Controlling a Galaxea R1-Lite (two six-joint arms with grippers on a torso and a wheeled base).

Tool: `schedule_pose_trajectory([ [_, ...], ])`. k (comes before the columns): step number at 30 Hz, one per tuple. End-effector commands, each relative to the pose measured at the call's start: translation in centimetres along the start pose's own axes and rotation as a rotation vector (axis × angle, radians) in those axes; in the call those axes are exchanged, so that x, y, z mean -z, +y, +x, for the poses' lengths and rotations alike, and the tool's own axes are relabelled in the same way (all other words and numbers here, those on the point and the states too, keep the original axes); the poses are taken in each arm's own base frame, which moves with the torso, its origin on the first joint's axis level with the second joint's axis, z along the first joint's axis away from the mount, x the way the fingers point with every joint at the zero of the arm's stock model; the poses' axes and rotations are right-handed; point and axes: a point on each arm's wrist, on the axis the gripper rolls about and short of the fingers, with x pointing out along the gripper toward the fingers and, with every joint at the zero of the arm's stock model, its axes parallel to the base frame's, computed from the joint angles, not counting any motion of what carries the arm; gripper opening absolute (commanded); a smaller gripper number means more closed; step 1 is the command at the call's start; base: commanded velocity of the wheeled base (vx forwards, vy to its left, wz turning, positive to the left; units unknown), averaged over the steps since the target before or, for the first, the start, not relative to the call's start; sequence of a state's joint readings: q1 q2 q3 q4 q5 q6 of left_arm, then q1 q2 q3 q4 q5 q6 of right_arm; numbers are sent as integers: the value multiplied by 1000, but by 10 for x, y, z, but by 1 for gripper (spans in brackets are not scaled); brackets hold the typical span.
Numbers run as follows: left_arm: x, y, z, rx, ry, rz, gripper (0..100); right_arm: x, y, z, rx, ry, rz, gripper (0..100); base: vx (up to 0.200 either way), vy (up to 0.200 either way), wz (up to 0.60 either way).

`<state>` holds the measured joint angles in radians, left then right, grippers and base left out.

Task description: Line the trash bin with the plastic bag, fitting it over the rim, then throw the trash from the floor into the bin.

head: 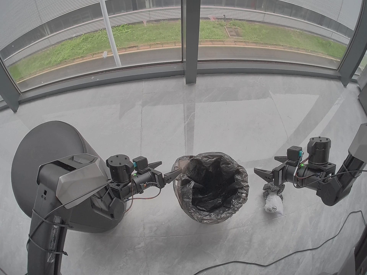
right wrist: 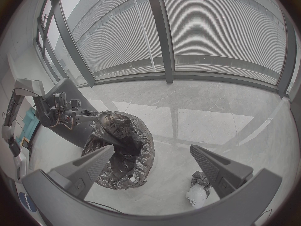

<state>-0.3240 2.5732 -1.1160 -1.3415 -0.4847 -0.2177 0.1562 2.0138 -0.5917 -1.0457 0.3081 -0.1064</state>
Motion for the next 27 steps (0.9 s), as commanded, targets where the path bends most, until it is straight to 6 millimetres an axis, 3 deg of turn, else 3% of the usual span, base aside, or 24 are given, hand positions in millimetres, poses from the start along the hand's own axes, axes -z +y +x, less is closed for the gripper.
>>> schedule_pose_trajectory([
  [1,23,17,7,-26,15,-16,100,1,-5,-8,19,0,6,100,0,0,0],
  [7,35,30,9,-79,16,-29,100,2,-13,-16,47,4,19,100,0,0,0],
  [16,58,29,14,-71,61,-49,100,6,-14,-20,56,1,23,100,0,0,0],
  [22,51,28,10,-66,41,-38,100,9,-13,-23,58,-2,22,100,0,0,0],
  [27,36,19,-7,-20,18,-25,100,8,-12,-24,57,-8,20,100,0,0,0],
])
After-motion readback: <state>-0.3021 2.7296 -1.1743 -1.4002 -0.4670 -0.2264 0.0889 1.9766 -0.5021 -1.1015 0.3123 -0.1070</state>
